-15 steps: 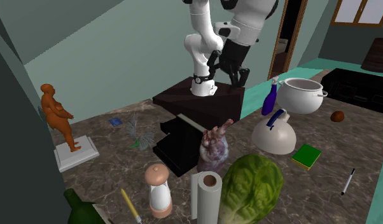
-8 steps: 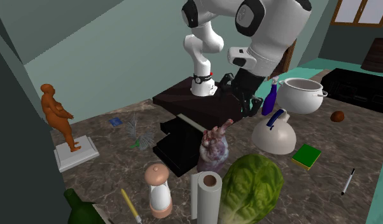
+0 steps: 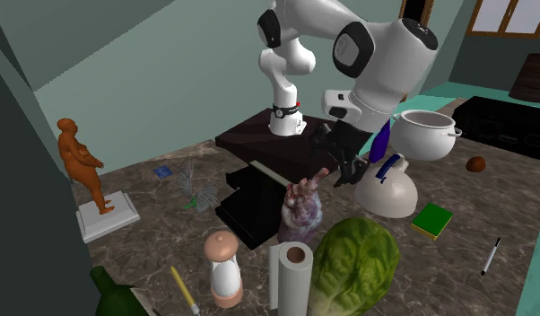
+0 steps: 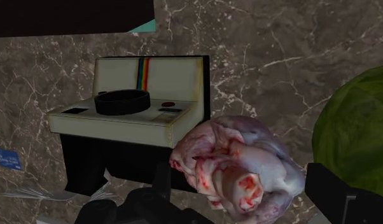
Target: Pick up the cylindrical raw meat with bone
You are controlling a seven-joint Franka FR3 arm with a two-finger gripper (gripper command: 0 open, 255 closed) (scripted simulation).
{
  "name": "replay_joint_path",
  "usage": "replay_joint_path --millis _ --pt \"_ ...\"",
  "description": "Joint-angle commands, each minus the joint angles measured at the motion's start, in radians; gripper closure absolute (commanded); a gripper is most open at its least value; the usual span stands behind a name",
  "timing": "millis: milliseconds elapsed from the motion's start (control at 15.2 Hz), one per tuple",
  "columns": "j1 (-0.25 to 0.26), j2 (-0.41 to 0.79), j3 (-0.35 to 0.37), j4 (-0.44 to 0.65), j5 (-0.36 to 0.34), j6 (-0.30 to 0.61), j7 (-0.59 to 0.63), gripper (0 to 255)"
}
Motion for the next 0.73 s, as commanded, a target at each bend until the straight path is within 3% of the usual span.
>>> replay_joint_path --millis 0,66,132,660 --pt "0.0 0.007 -0.002 -0.005 -0.003 0.011 0.003 0" --pt "0.0 0.007 -0.002 -0.005 -0.003 0.011 0.003 0" --pt "0.0 0.008 -0.002 -0.004 -0.003 0.011 0.004 255" --pt "0.001 0.009 -0.002 -0.002 -0.003 0.01 0.003 255"
